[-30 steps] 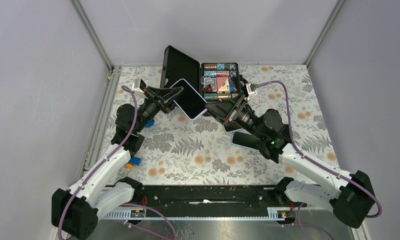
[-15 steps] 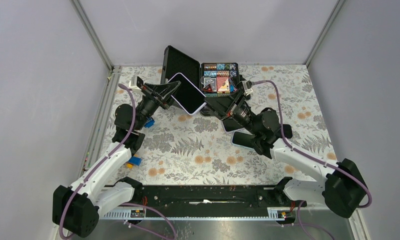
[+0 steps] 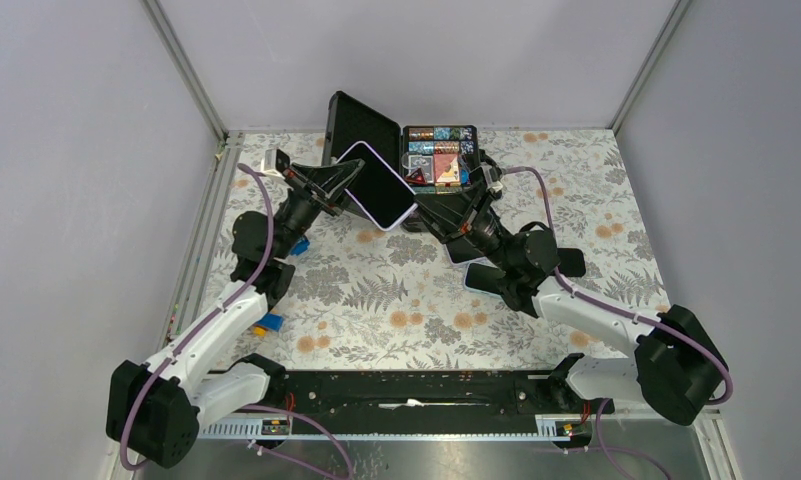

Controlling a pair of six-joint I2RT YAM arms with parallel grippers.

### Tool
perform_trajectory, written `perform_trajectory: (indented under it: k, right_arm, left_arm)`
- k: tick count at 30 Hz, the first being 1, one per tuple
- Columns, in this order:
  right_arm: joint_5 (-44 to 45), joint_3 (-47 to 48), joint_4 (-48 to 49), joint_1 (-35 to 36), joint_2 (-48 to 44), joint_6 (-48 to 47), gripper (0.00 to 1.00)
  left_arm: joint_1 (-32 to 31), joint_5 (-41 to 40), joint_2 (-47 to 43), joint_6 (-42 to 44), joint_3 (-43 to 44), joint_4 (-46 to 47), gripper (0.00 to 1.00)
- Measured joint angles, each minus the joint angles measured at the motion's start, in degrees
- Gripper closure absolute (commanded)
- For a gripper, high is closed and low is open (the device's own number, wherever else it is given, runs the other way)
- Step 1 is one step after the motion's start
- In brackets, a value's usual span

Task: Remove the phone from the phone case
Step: Remove the phone case from the phone.

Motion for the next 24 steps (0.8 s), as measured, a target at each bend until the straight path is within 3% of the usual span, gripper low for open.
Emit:
perform_trajectory:
  k: [11, 15, 21, 22, 24]
  right_arm:
    - [0.66, -1.53, 7.54, 0.0, 3.91, 3.23, 1.0]
    - [1.38, -1.84, 4.94, 0.0, 2.36, 2.21, 1.0]
    - [1.36, -2.75, -7.72, 0.0, 1.66, -5.42, 1.0]
    - [1.38, -2.82, -10.54, 0.0, 1.33, -7.28, 0.93]
    - [1.38, -2.84, -15.04, 0.0, -0.22, -10.86, 0.6]
  left_arm:
    - [-0.76, -2.82, 2.05, -2.69, -3.19, 7.17, 1.0]
    - [-0.87, -4.09, 2.64, -4.39, -3.78, 9.29, 1.0]
    - [-2.19, -4.13, 2.05, -7.74, -3.76, 15.41, 1.0]
    - [-2.21, -4.09, 1.79, -7.74, -3.76, 15.61, 1.0]
    - [-2.21, -4.11, 1.36, -7.65, -3.76, 15.45, 1.0]
